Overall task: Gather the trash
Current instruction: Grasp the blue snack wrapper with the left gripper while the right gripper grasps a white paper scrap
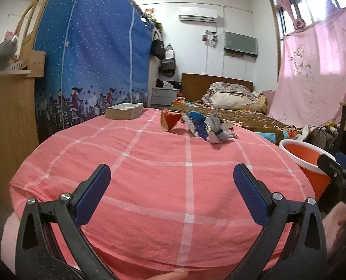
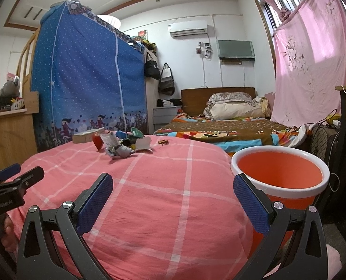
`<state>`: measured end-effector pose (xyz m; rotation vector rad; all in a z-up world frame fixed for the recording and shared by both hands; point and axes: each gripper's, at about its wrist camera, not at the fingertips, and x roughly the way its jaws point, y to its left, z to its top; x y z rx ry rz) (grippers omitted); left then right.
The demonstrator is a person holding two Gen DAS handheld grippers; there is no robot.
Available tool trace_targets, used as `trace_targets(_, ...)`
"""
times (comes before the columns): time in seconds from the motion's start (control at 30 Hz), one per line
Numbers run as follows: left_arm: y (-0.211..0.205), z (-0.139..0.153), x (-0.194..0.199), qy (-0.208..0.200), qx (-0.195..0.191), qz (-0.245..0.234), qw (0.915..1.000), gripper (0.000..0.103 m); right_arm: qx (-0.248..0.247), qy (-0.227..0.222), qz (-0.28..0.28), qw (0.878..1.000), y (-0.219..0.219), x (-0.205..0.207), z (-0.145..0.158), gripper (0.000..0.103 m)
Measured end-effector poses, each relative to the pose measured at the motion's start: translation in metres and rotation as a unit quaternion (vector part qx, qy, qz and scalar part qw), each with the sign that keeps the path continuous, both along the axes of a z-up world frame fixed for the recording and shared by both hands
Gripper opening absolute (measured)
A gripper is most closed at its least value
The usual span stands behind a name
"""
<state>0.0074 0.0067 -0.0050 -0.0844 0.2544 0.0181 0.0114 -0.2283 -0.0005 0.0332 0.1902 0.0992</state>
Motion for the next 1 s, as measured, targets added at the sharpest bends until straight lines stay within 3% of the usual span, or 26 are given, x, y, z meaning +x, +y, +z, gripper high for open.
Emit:
trace_targets(0.17, 0.006, 0.014, 0.014, -0.012, 0.011, 0.029, 0.9994, 0.103, -0.009, -0.001, 0.006, 1.000, 0.000, 0.008, 0.009, 0.103)
trace_targets(0.43, 0.007, 0.044, 0.045, -0.050, -0.001, 0.036, 0.9981, 0.103, -0.016, -0.038, 0.027, 0.999, -0.006, 0.041, 0.035, 0.103)
trace_targets(0.83, -0.012, 0.067, 0.083, -0.118, 0.058, 0.023, 0.9910, 0.103, -0.023, -0.101, 0.074, 0.992, 0.002, 0.112, 0.070, 0.103)
trace_targets(1.0, -0.016, 0.061, 0.103, -0.074, 0.060, -0.003, 0.9954, 0.103, -0.019, -0.074, 0.092, 0.993, 0.011, 0.141, 0.070, 0.103)
